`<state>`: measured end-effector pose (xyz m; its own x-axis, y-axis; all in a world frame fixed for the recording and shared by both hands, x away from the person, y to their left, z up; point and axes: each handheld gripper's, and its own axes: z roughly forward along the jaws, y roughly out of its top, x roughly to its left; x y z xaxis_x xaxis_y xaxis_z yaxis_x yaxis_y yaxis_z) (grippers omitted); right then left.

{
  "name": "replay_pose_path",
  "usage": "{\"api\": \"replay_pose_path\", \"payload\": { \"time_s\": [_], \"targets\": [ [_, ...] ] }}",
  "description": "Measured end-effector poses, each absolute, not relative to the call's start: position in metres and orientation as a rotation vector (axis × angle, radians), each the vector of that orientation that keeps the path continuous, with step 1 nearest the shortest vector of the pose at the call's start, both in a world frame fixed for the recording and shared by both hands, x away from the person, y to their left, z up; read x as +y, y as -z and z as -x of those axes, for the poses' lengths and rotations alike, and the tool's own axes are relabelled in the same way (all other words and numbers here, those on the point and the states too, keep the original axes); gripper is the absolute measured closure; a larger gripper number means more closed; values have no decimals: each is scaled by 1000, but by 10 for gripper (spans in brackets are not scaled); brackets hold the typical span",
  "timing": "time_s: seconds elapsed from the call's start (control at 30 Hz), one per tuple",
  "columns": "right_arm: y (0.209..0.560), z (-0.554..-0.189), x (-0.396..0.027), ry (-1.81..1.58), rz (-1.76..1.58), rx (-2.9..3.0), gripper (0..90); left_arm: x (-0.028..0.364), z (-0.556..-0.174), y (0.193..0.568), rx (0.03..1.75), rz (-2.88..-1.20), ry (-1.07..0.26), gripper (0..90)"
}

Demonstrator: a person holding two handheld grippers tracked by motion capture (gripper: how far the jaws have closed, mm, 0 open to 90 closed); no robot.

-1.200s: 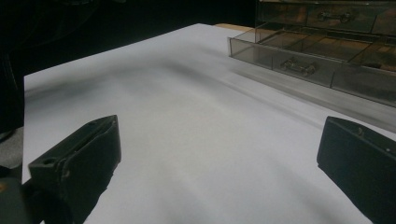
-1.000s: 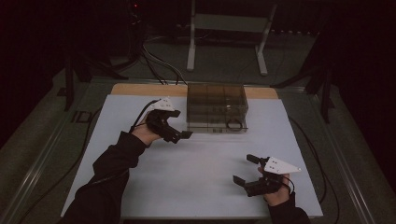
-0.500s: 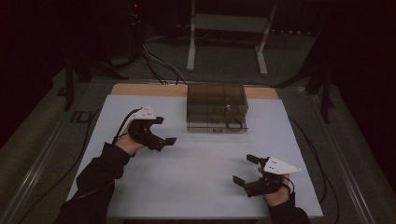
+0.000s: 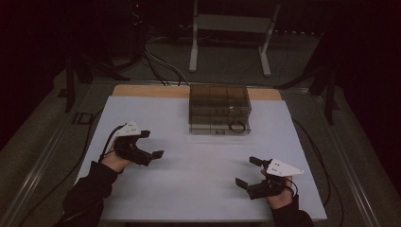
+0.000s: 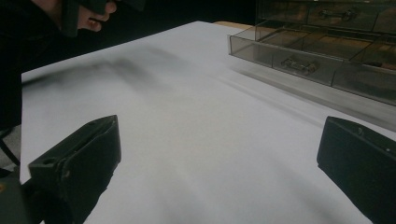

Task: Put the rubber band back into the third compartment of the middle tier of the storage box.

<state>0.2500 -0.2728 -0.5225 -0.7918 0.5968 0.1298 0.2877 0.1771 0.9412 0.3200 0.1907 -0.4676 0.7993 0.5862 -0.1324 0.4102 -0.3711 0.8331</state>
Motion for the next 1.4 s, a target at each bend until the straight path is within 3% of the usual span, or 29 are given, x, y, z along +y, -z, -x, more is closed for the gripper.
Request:
{"api": "replay_pose_path", "payload": {
  "time_s": [0.43, 1.4],
  "targets": [
    [523, -250, -273, -1649, -855, 2191, 0, 211, -292, 502, 809, -2007, -201, 3],
    [524, -250, -271, -1644, -847, 2204, 0, 258, -230, 533, 975, -1986, -373, 3]
  ]
}}
